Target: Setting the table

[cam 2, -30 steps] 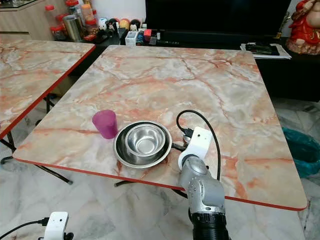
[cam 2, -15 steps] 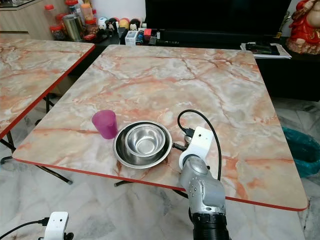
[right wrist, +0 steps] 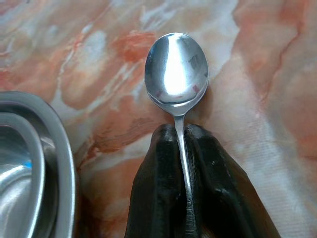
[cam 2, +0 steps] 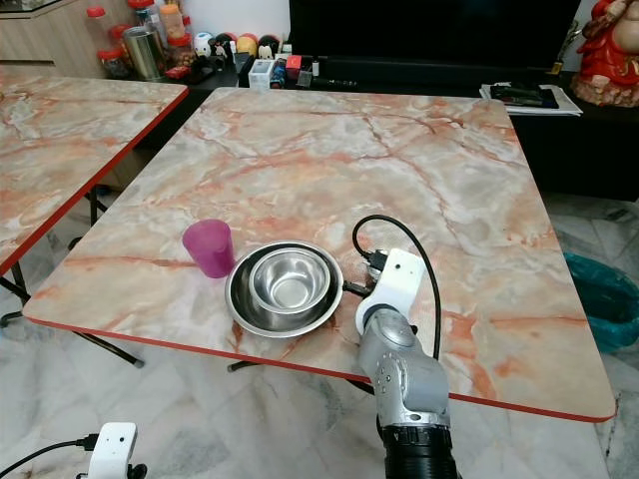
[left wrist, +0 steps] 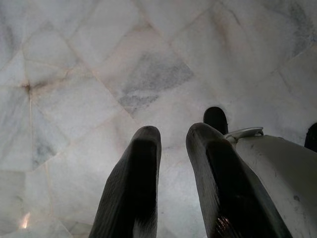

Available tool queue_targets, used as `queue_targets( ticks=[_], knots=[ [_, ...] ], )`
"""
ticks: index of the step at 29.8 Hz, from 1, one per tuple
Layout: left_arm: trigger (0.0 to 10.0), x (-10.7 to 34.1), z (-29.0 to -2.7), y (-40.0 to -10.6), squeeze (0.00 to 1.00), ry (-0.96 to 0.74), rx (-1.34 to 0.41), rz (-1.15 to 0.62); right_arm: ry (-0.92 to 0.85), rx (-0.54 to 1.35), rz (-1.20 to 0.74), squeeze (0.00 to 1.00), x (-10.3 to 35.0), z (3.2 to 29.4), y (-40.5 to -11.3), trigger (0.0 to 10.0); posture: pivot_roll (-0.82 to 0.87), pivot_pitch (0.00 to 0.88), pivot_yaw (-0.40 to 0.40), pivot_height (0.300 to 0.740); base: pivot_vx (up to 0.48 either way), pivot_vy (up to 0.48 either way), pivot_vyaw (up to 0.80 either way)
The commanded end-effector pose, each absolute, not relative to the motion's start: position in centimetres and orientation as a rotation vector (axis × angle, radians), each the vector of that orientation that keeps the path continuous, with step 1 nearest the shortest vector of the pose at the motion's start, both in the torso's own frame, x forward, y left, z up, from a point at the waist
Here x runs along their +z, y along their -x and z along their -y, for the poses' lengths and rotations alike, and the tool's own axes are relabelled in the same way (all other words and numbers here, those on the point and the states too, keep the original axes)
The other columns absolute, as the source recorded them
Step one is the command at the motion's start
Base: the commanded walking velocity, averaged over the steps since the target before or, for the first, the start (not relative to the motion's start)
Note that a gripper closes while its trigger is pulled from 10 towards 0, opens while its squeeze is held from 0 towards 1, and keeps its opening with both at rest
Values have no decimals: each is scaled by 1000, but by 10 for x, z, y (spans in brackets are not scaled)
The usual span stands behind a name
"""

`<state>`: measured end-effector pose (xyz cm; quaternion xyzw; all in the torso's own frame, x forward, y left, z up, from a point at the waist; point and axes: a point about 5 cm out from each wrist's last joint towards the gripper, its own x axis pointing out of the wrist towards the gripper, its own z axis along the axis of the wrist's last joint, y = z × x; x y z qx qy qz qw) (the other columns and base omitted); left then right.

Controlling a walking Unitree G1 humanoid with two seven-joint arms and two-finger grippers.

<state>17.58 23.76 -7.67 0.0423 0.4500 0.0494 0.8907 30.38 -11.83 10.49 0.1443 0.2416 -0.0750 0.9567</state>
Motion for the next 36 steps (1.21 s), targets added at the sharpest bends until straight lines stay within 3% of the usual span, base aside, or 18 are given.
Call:
queue_targets(
  ticks=[1,24,25,26,29,30,36],
  knots=[
    [10000,-78,-239,-172,0,-92,105,-956,-310,-124,-510,0,100,105,-295,10000,-44,68,34,740,0,0,0],
    [10000,-78,-239,-172,0,-93,105,-957,-307,-104,-605,0,85,99,-287,10000,-40,68,31,740,0,0,0],
    [10000,-78,-239,-172,0,-93,106,-957,-312,-104,-609,537,85,99,-287,10000,-40,68,31,740,0,0,0],
    [10000,-78,-239,-172,0,-93,106,-957,-316,-105,-613,639,85,99,-287,10000,-40,68,31,740,0,0,0],
    [10000,-78,-239,-172,0,-93,106,-957,-316,-104,-614,639,84,99,-287,10000,-40,68,31,740,0,0,0],
    [10000,-78,-239,-172,0,-93,105,-957,-316,-102,-617,698,84,98,-287,10000,-40,68,31,740,0,0,0],
    [10000,-78,-239,-172,0,-93,105,-956,-319,-100,-622,635,84,98,-286,10000,-38,70,30,740,0,0,0]
  ],
)
